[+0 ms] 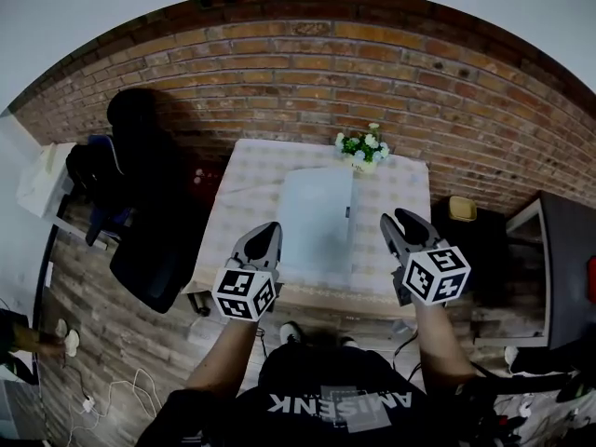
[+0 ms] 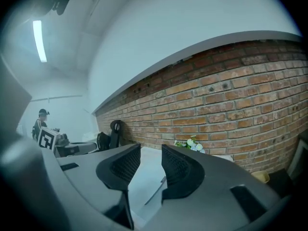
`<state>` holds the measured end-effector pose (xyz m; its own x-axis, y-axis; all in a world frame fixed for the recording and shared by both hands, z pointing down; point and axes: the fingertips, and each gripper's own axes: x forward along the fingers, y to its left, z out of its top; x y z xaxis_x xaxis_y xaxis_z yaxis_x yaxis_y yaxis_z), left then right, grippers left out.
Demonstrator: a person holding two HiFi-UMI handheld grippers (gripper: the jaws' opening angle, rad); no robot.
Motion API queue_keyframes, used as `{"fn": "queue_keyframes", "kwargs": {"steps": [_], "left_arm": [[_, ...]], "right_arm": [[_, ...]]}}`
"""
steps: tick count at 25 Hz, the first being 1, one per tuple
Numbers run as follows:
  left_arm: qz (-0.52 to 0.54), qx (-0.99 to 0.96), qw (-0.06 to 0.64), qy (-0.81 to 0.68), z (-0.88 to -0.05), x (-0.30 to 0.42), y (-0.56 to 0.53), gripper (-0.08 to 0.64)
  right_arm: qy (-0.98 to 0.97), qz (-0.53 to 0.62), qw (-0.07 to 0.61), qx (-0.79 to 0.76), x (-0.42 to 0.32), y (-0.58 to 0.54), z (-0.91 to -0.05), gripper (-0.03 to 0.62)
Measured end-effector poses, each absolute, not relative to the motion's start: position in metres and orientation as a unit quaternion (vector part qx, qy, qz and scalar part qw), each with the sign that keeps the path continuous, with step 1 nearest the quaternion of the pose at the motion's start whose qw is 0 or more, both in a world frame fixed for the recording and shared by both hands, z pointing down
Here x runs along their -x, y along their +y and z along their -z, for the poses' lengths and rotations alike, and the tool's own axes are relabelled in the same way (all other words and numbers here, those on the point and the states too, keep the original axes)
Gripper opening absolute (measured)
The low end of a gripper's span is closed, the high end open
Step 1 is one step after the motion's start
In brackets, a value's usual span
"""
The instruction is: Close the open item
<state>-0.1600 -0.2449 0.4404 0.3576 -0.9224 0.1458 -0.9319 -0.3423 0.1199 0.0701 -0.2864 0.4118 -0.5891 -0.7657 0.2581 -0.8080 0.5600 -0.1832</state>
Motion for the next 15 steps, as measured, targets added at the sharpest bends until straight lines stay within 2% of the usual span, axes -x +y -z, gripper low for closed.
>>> {"fn": "queue_keyframes", "kwargs": {"steps": [15], "left_arm": [[-0.061,-0.847,0.124,-0.514,-0.488,0.188,-0.281,0.012]], "right_arm": [[-0.841,-0.184,0.114,-0.496,-0.041,-0.331,-0.460,0.207]]}}
